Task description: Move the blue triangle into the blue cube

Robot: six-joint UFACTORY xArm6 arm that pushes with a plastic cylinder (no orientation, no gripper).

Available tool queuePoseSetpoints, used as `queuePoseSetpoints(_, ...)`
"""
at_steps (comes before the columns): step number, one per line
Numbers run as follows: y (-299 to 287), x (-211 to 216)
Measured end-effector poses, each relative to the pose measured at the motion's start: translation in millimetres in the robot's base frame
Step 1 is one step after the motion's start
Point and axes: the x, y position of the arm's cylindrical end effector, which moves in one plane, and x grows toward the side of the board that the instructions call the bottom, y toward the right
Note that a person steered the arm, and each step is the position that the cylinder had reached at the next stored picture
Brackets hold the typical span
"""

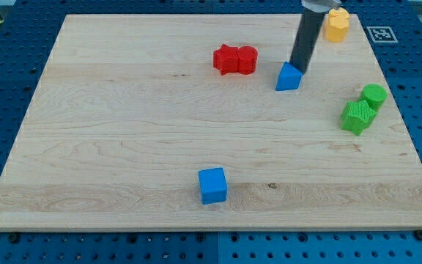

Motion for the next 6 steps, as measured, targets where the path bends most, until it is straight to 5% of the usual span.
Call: queuePoseSetpoints(6,-16.4,60.4)
